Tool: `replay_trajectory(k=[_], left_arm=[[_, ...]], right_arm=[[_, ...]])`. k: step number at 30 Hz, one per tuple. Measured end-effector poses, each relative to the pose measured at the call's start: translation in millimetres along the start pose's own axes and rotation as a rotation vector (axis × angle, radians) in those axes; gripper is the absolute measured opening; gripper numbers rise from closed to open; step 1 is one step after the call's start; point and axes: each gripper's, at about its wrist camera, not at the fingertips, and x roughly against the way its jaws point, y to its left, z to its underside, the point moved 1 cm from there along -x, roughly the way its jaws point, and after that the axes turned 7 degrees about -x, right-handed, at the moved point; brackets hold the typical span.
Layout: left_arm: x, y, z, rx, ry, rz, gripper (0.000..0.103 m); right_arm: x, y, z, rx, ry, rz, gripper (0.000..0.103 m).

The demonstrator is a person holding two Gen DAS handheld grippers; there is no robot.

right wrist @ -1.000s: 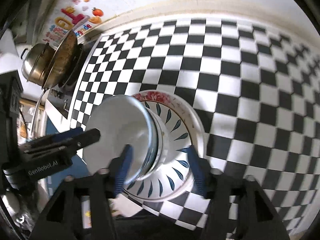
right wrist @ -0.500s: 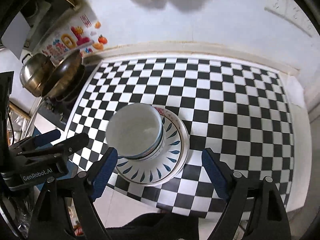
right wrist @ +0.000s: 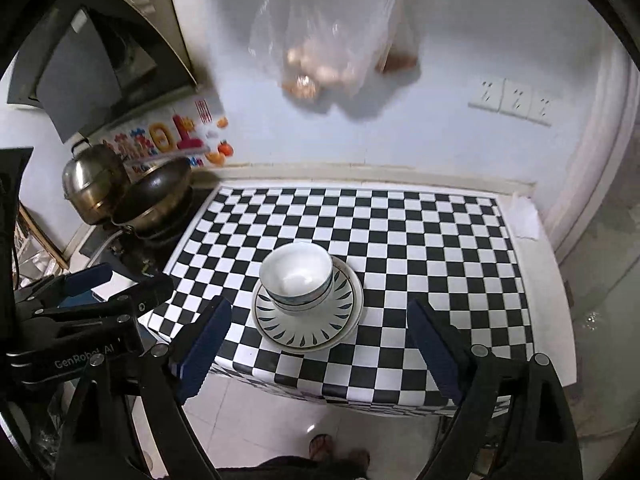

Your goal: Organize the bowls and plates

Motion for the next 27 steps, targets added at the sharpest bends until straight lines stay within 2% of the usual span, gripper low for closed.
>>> replay_trajectory(k=[10,19,27], left_arm=[[73,-22,44,0.009,-0.056,-0.038,0.092],[109,-33,76,0.010,-0.087,-0.078,0.092],[130,-34,90,0.029,-0.129,-0.108,0.092]], right_arm=[[95,-4,39,0.026,-0.087,-0.015,0.093],[138,3,77,0.076,-0.090,-0.060,0.093],[163,-2,86,0.091,-0.135,-0.044,0.093]])
